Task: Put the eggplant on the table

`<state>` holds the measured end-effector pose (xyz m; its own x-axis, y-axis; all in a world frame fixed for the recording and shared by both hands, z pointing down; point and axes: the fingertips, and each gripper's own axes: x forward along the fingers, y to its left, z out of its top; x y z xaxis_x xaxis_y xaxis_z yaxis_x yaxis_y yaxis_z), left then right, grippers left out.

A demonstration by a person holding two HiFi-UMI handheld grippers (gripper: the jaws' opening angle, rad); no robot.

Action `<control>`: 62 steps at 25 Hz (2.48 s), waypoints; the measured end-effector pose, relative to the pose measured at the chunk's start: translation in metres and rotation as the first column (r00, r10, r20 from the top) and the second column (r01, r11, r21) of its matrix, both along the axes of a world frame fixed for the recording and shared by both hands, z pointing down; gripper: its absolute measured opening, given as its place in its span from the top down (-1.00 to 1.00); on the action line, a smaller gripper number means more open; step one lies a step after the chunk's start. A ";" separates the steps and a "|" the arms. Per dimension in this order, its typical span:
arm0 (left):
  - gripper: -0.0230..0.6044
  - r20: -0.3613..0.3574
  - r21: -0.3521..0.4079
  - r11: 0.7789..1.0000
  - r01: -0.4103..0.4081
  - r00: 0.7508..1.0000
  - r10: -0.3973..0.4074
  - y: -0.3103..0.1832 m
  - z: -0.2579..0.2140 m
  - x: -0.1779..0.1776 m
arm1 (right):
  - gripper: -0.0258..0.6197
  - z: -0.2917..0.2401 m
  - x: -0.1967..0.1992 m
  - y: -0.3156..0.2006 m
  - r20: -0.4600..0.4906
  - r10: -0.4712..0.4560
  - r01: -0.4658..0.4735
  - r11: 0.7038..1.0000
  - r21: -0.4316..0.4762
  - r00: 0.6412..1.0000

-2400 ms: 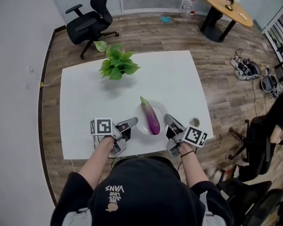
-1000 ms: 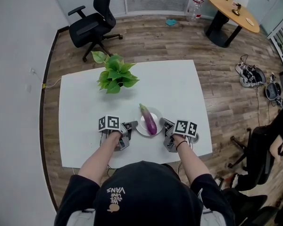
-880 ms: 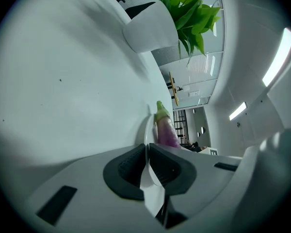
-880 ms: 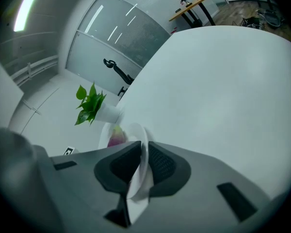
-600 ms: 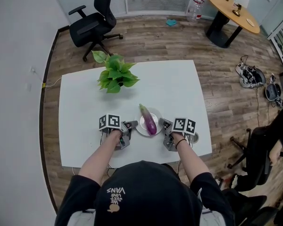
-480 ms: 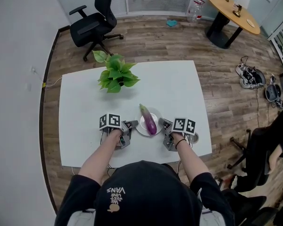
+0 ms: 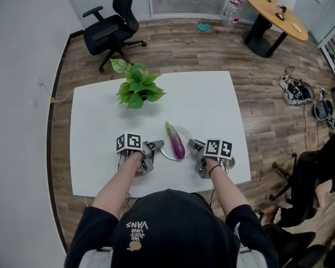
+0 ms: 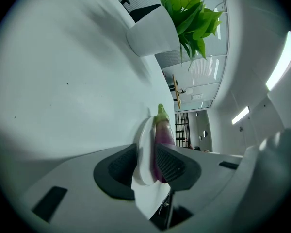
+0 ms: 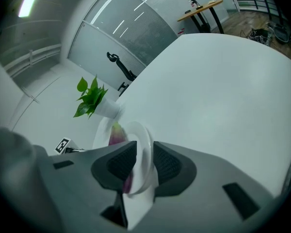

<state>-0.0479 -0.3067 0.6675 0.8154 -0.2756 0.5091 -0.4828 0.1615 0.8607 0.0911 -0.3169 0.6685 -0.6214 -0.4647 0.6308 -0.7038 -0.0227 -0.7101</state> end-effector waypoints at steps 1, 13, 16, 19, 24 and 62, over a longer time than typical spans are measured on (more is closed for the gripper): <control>0.57 0.001 0.004 1.000 0.000 1.000 0.000 0.000 -0.001 -0.001 | 0.62 -0.001 0.002 0.000 -0.009 0.004 -0.004 1.000 0.008 1.000; 0.55 0.106 0.320 0.946 -0.050 0.994 0.017 -0.005 -0.050 -0.010 | 0.62 -0.053 0.006 -0.007 -0.139 -0.007 0.046 0.959 0.279 0.990; 0.57 0.171 0.495 0.866 -0.075 0.985 -0.012 -0.011 -0.075 -0.015 | 0.63 -0.078 0.002 -0.007 -0.192 -0.031 0.106 0.911 0.398 0.981; 0.73 0.216 0.603 0.791 -0.106 0.976 -0.033 -0.010 -0.096 -0.019 | 0.75 -0.099 -0.004 -0.002 -0.228 -0.042 0.151 0.860 0.487 0.973; 0.86 0.255 0.717 0.683 -0.136 0.964 -0.076 0.001 -0.129 -0.026 | 0.83 -0.127 -0.008 0.011 -0.237 -0.030 0.164 0.805 0.570 0.971; 0.89 0.273 0.864 0.480 -0.154 0.943 -0.189 0.059 -0.180 -0.030 | 0.86 -0.196 -0.006 0.072 -0.275 0.025 0.200 0.625 0.755 0.961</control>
